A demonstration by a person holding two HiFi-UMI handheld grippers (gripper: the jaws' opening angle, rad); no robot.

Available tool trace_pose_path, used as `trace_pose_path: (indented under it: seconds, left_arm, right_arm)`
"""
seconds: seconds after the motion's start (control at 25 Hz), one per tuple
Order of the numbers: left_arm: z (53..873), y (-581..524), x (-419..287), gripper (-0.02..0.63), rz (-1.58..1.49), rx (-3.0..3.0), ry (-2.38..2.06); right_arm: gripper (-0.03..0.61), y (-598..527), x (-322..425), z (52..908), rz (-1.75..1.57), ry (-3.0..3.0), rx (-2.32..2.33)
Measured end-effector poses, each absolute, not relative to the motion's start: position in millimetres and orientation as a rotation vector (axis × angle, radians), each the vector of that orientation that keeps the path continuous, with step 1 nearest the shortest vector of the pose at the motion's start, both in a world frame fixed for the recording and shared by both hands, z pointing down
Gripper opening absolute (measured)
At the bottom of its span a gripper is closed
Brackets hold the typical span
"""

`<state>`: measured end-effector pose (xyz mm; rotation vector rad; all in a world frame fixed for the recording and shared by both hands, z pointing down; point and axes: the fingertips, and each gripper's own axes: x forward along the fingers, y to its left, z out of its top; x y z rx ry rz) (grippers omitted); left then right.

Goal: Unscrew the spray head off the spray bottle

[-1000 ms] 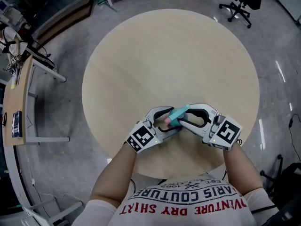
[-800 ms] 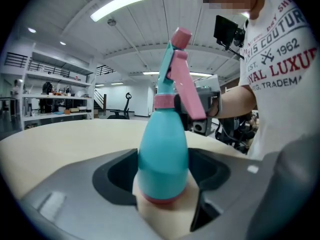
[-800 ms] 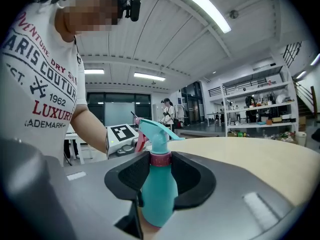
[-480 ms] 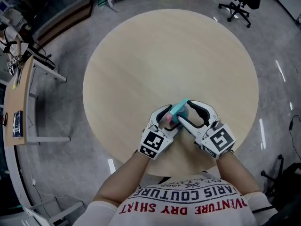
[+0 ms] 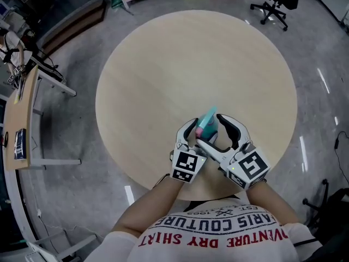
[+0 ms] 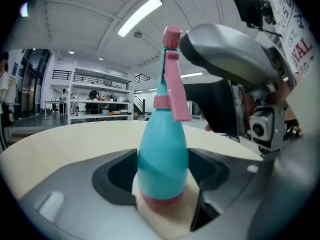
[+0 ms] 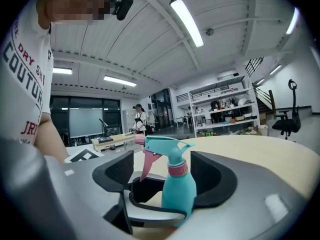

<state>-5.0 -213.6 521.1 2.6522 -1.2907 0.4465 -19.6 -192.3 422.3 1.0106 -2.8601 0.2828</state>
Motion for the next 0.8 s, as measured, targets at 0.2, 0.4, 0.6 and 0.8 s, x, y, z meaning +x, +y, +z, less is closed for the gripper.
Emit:
trace_pose_path:
  seconds: [0.2,0.4,0.6,0.8]
  left_arm:
    - [520,-214,-3,0.311,0.466,2.640,-1.328]
    - [521,-213,1,0.310,0.472,2.661,-1.304]
    - [521,-208,-1,0.310,0.446,2.759,-1.106]
    - [518,-204,-5,0.311,0.446,2.840,-0.843]
  right_arm:
    - [0.349,-203,-30,428,0.254,-2.784,1.083]
    - [0.307,-205,-23,433,0.246,-2.775,1.103]
    - [0.302,-196,-23,432,0.251,-2.867,0.854]
    - [0.280,-190,-16,427,0.205,-2.920,0.523]
